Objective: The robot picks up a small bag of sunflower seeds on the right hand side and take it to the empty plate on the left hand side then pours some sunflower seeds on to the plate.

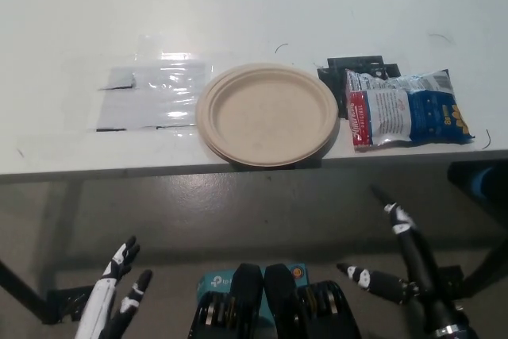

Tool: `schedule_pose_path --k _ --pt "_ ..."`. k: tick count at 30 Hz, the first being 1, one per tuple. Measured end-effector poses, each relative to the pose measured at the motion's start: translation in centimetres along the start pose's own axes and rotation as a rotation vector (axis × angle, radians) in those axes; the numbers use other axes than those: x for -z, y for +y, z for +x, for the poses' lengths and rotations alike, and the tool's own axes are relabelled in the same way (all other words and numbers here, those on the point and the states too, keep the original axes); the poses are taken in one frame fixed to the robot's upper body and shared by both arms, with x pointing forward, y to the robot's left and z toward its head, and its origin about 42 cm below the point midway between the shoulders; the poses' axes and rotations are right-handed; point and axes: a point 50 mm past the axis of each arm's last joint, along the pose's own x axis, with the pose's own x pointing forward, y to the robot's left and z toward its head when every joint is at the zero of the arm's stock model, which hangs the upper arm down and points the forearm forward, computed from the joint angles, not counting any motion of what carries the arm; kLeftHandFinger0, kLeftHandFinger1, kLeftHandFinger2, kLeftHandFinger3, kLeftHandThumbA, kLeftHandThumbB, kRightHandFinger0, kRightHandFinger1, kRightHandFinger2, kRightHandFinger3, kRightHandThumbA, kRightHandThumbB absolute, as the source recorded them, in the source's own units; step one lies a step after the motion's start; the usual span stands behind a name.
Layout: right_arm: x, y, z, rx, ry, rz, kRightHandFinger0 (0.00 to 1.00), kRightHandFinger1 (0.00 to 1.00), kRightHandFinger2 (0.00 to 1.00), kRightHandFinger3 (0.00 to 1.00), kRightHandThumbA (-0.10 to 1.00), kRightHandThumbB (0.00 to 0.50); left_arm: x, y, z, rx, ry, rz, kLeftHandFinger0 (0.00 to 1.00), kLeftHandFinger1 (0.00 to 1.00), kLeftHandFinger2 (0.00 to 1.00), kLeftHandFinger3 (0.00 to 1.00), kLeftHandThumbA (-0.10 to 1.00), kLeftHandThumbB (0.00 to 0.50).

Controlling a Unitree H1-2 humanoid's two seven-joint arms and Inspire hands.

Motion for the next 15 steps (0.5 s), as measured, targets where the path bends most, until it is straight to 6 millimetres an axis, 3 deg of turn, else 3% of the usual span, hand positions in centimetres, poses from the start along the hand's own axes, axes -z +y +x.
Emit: schedule_pose_path --k 3,5,10,13,15 --pt "-1.5 -1.3 0.3 0.054 -0.072 -0.026 1.0 1.0 1.0 1.0 1.0 0.345 -0.9 -0.1 0.1 -0.001 -0.039 -0.027 1.0 1.0 1.0 1.0 1.0 0.268" --pt "-2.2 -2.0 0.5 0.079 -0.104 -0.052 1.0 1.0 1.0 1.0 1.0 0.316 -1.5 0.0 0.2 0.0 -0.06 -0.035 1.0 1.0 1.0 1.0 1.0 0.26" --pt "-3.6 -6.0 1.2 0.143 -0.174 -0.19 1.0 1.0 1.0 1.0 1.0 0.346 -2.9 0.3 0.4 0.002 -0.112 -0.056 1.0 1.0 1.0 1.0 1.0 0.265" --pt "-4.0 -7.9 2.1 0.165 -0.183 -0.266 1.0 1.0 1.0 1.0 1.0 0.335 -3.1 0.4 0.4 -0.001 -0.119 -0.061 1.0 1.0 1.0 1.0 1.0 0.227" --pt "-4.2 -8.8 2.9 0.17 -0.183 -0.309 1.0 1.0 1.0 1.0 0.99 0.328 -3.1 0.4 0.4 -0.002 -0.119 -0.063 1.0 1.0 1.0 1.0 1.0 0.228"
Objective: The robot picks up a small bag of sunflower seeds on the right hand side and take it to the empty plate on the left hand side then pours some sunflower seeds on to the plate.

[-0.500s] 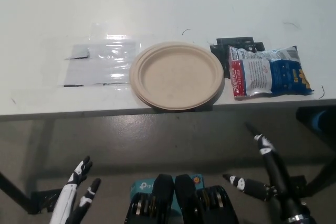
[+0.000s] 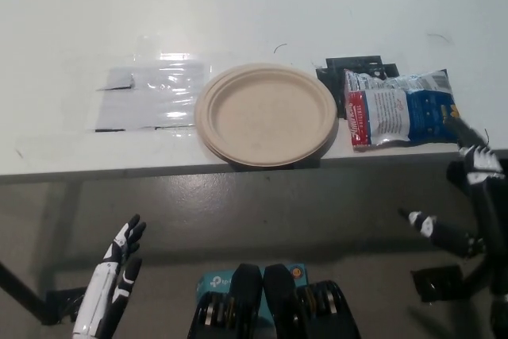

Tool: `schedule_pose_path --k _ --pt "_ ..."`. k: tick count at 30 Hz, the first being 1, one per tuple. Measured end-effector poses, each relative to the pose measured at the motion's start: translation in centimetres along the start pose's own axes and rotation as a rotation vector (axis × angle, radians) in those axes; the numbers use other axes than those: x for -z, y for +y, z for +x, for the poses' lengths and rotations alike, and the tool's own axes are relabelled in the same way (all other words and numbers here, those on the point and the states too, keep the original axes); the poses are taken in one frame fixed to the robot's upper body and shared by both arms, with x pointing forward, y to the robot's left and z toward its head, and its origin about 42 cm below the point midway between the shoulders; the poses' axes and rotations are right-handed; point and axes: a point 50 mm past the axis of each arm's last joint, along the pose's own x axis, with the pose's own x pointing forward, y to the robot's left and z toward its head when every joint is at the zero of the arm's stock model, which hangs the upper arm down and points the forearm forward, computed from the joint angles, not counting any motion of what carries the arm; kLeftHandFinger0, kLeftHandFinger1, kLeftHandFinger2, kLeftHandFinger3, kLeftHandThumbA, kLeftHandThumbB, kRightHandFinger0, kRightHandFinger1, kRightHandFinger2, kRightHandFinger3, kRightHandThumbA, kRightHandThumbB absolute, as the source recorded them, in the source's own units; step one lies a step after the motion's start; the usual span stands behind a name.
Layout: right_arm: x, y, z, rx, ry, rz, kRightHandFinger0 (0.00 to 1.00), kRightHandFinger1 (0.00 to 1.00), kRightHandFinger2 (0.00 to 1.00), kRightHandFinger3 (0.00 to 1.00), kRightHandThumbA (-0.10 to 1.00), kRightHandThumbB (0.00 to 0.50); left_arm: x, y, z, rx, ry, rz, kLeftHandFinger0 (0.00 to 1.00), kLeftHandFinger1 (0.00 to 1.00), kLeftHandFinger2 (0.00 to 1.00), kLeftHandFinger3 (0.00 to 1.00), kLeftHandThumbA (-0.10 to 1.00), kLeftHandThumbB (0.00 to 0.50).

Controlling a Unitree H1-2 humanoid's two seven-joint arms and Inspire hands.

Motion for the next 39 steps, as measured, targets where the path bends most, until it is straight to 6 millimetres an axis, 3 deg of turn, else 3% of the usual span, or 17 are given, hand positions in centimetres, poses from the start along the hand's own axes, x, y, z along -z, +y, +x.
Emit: schedule_pose_path --k 3,7,16,19,22,39 --pt "0.4 -0.9 1.7 -0.002 0.008 -0.06 1.0 1.0 1.0 1.0 0.98 0.326 0.0 0.0 0.0 0.0 -0.002 0.0 1.0 1.0 1.0 1.0 1.0 0.232" --pt "1.7 -1.3 3.9 -0.014 0.033 -0.116 1.0 1.0 1.0 1.0 1.0 0.361 0.3 0.0 -0.1 0.001 0.005 0.003 1.0 1.0 1.0 1.0 1.0 0.219" --pt "4.2 -0.6 7.3 -0.059 0.101 -0.181 1.0 1.0 1.0 1.0 1.0 0.361 1.4 0.1 -0.3 -0.001 0.041 0.031 1.0 1.0 1.0 1.0 1.0 0.192" --pt "4.5 0.1 8.1 -0.081 0.11 -0.191 1.0 1.0 1.0 1.0 1.0 0.351 1.5 0.0 -0.3 -0.001 0.043 0.036 1.0 1.0 1.0 1.0 1.0 0.17" --pt "4.6 0.5 8.6 -0.093 0.108 -0.203 1.0 1.0 1.0 1.0 1.0 0.354 1.5 0.0 -0.4 0.001 0.043 0.044 1.0 1.0 1.0 1.0 1.0 0.192" --pt "3.5 1.5 10.2 -0.106 0.095 -0.222 1.0 1.0 1.0 1.0 1.0 0.326 1.5 -0.1 -0.4 0.003 0.041 0.055 1.0 1.0 1.0 1.0 1.0 0.192"
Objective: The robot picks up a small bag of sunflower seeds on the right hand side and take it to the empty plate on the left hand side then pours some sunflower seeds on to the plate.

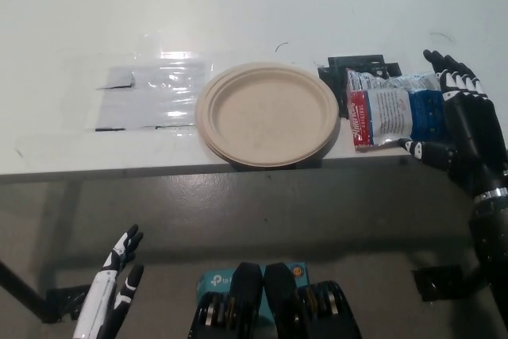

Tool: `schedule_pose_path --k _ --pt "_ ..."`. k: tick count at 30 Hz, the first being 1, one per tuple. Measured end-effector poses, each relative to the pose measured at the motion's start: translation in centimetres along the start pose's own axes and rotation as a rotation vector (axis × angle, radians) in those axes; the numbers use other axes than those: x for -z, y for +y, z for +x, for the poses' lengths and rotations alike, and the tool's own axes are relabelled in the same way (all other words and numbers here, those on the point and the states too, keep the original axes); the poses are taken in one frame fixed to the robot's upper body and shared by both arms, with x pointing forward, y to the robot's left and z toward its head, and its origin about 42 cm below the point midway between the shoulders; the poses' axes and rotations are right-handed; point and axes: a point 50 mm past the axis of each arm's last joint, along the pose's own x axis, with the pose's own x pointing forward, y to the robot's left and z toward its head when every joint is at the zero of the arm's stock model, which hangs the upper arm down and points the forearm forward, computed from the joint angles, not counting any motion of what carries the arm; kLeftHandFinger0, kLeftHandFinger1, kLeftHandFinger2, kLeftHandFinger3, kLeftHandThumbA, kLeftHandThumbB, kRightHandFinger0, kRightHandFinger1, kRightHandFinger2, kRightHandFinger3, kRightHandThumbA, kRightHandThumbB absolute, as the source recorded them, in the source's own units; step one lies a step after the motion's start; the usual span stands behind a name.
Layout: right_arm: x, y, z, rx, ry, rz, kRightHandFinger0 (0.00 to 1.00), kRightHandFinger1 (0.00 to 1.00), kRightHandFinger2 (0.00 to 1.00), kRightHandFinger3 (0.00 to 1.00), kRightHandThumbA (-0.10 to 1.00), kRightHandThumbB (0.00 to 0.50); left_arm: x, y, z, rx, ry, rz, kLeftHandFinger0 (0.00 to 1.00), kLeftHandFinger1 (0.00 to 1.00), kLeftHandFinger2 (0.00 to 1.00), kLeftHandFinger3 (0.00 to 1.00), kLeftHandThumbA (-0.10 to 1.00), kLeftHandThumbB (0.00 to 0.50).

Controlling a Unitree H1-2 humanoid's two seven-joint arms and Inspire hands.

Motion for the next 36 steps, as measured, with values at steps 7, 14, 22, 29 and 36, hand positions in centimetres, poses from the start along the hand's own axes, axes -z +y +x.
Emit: schedule_pose_path --k 7,14,22,29,36 --pt "0.1 0.4 0.4 -0.015 0.014 -0.011 1.0 1.0 1.0 1.0 1.0 0.33 0.0 0.0 0.0 0.0 0.0 0.002 1.0 1.0 1.0 1.0 1.0 0.194" --pt "0.6 1.0 0.5 -0.039 0.045 -0.025 1.0 1.0 1.0 1.0 1.0 0.334 0.1 0.0 0.0 -0.001 0.001 0.003 1.0 1.0 1.0 1.0 1.0 0.207" --pt "0.9 1.6 0.4 -0.066 0.07 -0.038 1.0 1.0 1.0 1.0 1.0 0.329 0.1 0.1 -0.1 -0.002 0.002 0.003 1.0 1.0 1.0 1.0 1.0 0.21" --pt "1.0 1.6 0.6 -0.069 0.075 -0.042 1.0 1.0 1.0 1.0 1.0 0.328 0.1 0.1 -0.1 -0.003 0.003 0.002 1.0 1.0 1.0 1.0 1.0 0.239" --pt "0.8 1.5 1.0 -0.066 0.074 -0.045 1.0 1.0 1.0 1.0 1.0 0.328 0.1 0.1 -0.1 -0.001 0.004 0.003 1.0 1.0 1.0 1.0 1.0 0.238"
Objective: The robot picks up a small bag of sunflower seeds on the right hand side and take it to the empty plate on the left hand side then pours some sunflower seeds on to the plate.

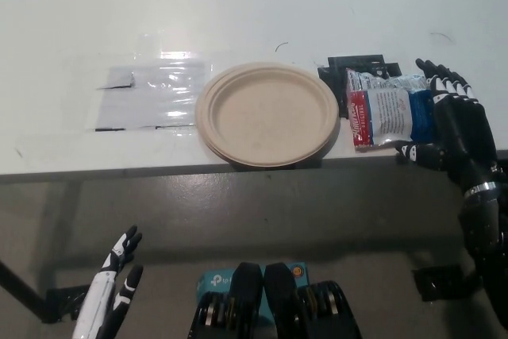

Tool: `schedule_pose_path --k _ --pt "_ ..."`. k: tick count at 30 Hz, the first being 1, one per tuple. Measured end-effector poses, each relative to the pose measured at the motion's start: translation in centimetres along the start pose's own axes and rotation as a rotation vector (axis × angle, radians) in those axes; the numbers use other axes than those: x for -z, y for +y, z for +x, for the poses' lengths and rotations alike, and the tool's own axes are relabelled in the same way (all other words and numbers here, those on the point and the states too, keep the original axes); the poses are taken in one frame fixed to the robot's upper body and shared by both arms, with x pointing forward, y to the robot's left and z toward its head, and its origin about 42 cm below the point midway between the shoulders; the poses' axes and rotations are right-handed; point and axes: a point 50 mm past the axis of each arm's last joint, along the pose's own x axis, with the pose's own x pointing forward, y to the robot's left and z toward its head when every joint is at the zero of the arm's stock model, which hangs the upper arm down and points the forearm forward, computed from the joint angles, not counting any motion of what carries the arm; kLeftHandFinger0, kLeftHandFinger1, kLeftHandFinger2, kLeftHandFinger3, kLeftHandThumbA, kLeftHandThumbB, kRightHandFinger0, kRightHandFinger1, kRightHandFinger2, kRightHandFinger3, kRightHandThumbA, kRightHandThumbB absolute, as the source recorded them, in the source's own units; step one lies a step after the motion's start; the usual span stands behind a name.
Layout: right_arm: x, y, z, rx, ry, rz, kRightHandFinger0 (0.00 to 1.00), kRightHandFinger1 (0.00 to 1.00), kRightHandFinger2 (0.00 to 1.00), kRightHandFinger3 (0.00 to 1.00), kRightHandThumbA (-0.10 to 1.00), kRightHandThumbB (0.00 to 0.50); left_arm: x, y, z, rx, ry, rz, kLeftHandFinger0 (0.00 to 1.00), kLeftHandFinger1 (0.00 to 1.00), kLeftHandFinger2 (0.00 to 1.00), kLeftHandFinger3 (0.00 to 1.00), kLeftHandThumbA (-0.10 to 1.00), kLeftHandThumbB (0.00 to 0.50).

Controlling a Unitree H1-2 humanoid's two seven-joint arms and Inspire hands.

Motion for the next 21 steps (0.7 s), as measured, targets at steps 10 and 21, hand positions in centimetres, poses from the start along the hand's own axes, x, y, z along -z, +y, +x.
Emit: schedule_pose_path --k 10,21 --pt "-0.3 -0.3 0.7 0.002 0.003 0.008 1.0 1.0 1.0 1.0 1.0 0.326 0.2 0.0 -0.1 0.0 0.005 -0.013 1.0 1.0 1.0 1.0 1.0 0.235" --pt "0.8 0.6 1.0 -0.069 0.053 0.009 1.0 1.0 1.0 1.0 1.0 0.369 0.2 0.0 -0.1 -0.002 0.006 -0.022 1.0 1.0 1.0 1.0 1.0 0.209"
